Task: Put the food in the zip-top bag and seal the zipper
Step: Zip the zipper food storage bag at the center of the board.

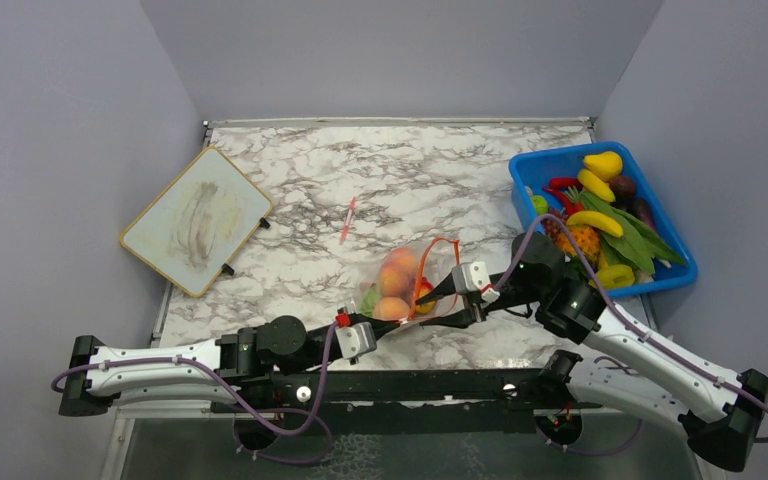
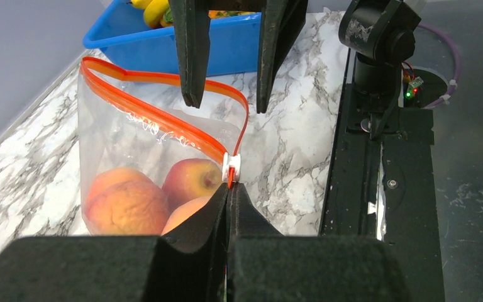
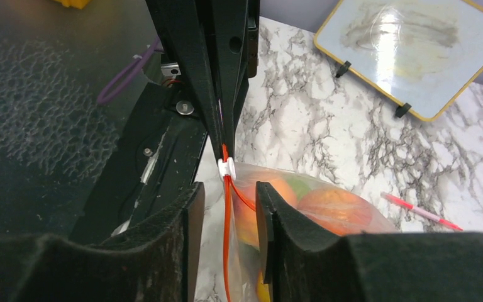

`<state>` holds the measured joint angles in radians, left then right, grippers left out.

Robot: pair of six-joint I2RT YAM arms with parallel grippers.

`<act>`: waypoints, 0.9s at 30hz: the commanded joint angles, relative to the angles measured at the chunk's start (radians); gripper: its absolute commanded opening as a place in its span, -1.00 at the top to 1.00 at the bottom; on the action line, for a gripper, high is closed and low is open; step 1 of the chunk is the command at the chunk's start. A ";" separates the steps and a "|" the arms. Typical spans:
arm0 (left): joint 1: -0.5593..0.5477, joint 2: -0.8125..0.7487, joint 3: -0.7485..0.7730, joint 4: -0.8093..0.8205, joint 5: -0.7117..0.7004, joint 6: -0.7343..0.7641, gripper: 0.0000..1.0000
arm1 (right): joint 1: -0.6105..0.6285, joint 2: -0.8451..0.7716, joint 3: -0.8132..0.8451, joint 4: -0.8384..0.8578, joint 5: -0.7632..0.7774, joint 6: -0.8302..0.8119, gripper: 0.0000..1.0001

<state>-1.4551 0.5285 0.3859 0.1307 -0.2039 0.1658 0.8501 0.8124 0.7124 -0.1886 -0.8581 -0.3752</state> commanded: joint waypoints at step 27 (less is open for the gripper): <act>-0.006 0.011 0.042 0.032 0.011 -0.027 1.00 | 0.133 0.106 -0.021 0.090 0.144 0.000 0.33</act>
<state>-1.4551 0.5457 0.3874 0.1291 -0.2028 0.1478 0.9741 0.9092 0.6983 -0.1097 -0.7570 -0.3641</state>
